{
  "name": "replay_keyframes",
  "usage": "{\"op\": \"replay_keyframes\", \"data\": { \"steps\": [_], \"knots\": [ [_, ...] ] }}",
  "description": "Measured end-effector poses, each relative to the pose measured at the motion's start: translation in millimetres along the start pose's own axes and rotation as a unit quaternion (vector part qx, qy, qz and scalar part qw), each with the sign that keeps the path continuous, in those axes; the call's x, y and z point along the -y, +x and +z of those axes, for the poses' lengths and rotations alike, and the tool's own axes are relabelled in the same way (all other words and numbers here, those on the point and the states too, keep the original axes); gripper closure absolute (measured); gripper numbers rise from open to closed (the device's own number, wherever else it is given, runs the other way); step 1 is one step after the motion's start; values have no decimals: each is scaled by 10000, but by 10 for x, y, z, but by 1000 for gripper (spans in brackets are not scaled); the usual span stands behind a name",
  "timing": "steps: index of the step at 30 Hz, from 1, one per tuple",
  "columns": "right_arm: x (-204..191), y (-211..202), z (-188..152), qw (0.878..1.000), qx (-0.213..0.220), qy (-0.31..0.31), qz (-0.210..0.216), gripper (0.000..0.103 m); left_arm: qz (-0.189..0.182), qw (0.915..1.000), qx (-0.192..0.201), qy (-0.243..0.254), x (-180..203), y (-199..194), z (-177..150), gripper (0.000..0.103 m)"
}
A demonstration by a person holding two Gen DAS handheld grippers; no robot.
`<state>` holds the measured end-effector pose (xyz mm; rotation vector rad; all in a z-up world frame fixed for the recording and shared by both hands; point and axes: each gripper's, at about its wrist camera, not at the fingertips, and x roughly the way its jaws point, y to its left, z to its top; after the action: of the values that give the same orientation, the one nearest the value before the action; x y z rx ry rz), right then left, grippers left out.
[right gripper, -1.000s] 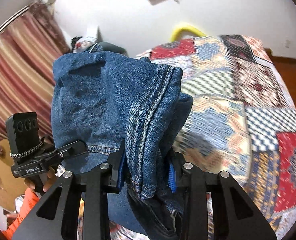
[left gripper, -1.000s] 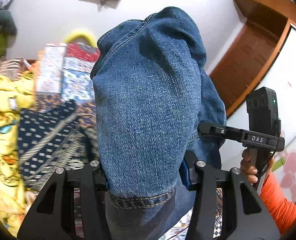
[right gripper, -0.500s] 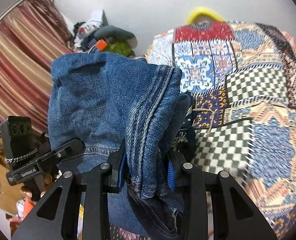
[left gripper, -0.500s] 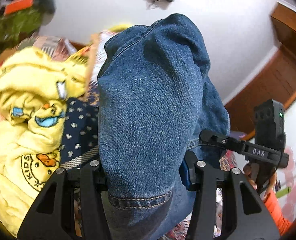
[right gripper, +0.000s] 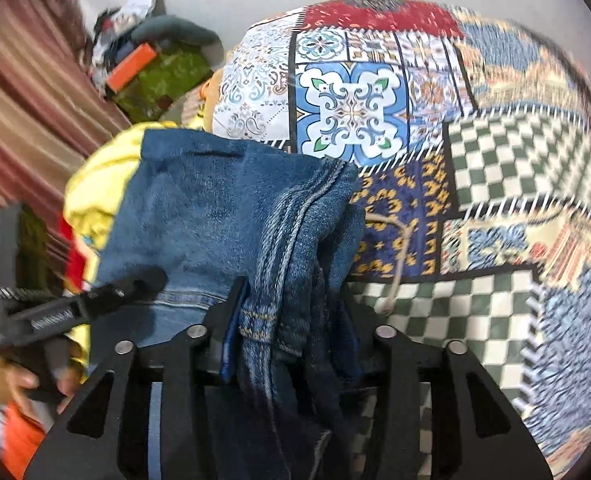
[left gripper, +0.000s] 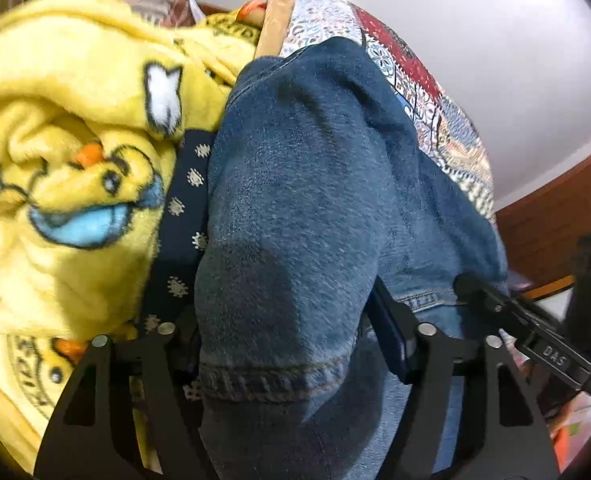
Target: Fold large clothes
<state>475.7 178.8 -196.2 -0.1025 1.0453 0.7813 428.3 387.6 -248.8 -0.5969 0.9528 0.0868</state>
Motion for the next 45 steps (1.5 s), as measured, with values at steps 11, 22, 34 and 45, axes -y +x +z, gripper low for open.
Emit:
{"op": "replay_keyframes", "data": {
  "steps": [11, 22, 34, 45],
  "knots": [
    [-242, -280, -492, 9862, -16, -1187, -1150, 22, 1026, 9865, 541, 1156, 204, -424, -644, 26],
    [-594, -1155, -1111, 9728, 567, -1751, -1407, 22, 938, 9810, 1038, 1347, 490, -1315, -1312, 27],
    [-1129, -2944, -1572, 9473, 2773, -1496, -581, 22, 434, 9211, 3374, 1896, 1306, -3257, -2113, 27],
    [-1338, -3746, -2113, 9087, 4008, -1155, -186, 22, 429, 8640, 4682, 1801, 1584, -4013, -2912, 27]
  ]
}}
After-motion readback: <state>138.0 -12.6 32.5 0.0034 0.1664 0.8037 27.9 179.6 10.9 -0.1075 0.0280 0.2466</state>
